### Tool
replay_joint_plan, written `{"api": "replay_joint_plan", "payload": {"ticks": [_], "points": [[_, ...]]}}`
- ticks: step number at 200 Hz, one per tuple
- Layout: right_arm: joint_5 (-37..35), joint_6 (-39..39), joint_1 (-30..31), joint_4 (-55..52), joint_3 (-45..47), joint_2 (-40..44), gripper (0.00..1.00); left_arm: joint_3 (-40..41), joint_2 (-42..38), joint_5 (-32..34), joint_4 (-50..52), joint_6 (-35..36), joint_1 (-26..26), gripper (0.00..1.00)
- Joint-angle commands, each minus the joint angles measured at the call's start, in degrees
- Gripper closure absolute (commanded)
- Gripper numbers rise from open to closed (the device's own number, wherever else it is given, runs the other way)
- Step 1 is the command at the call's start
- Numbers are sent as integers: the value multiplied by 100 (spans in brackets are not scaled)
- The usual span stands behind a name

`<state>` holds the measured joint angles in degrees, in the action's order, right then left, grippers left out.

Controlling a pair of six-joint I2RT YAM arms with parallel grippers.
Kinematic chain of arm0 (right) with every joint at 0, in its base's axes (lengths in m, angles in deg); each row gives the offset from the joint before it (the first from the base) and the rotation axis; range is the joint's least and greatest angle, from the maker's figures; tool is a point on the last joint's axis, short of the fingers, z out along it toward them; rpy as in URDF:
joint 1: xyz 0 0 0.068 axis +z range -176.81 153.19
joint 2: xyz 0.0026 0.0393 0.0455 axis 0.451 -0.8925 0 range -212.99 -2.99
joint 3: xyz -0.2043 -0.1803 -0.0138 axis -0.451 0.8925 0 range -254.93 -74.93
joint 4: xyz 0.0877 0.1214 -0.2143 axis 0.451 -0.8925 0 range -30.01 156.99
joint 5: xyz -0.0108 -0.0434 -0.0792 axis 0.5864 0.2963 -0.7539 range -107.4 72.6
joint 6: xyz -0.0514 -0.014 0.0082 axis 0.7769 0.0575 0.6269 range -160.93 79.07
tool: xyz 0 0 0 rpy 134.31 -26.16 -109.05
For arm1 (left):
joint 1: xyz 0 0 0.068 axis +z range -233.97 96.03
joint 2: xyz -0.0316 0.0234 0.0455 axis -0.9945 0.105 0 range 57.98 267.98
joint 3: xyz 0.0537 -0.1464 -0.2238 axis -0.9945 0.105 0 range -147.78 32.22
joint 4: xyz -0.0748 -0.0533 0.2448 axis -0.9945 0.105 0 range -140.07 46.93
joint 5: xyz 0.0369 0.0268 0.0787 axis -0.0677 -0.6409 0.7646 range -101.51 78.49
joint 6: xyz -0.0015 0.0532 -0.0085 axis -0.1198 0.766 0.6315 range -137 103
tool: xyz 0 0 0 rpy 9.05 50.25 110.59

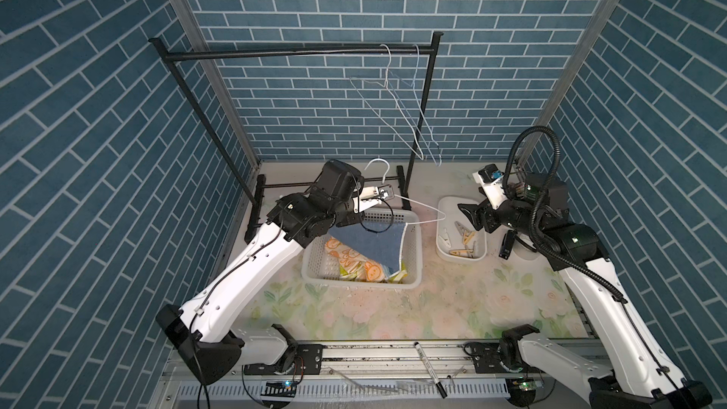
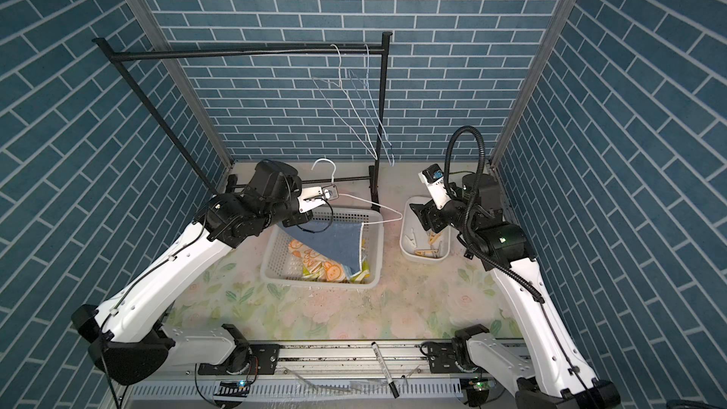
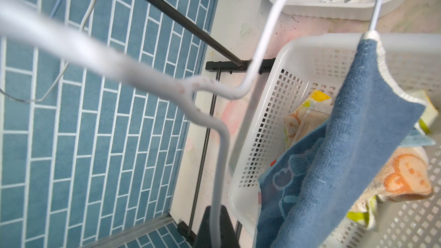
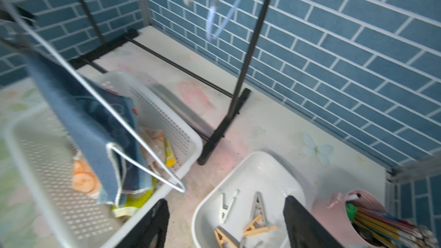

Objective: Remove the clothespins securing towels to the hanger
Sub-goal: Adjust the hanger.

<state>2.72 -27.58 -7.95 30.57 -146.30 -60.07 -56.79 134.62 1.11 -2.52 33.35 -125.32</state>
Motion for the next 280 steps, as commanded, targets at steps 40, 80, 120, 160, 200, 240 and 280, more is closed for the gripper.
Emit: {"api": "replay_joint_plan", "payload": {"ticks": [40, 80, 120, 160, 200, 240, 280], "points": [[2321, -660, 0, 654, 384, 50, 23, -466, 385, 788, -49, 1501, -517, 100], [2969, -1028, 128, 1758, 609, -384, 25, -564, 422, 637, -191, 1723, -601, 100], [3134, -732, 530, 2350, 380, -1008, 27, -536, 458, 523, -280, 1652, -662, 100], [3296, -649, 953, 2742, 26, -1593, 38, -436, 409, 299, -342, 1427, -665, 100], [3305, -773, 1223, 3226, -93, -1963, 53, -380, 392, 223, -362, 1324, -661, 100], [3305, -917, 1392, 3604, -99, -2070, 73, -402, 420, 255, -333, 1261, -665, 100], [3442, -787, 1428, 3591, -16, -2004, 100, -450, 435, 245, -318, 1102, -669, 100]]}}
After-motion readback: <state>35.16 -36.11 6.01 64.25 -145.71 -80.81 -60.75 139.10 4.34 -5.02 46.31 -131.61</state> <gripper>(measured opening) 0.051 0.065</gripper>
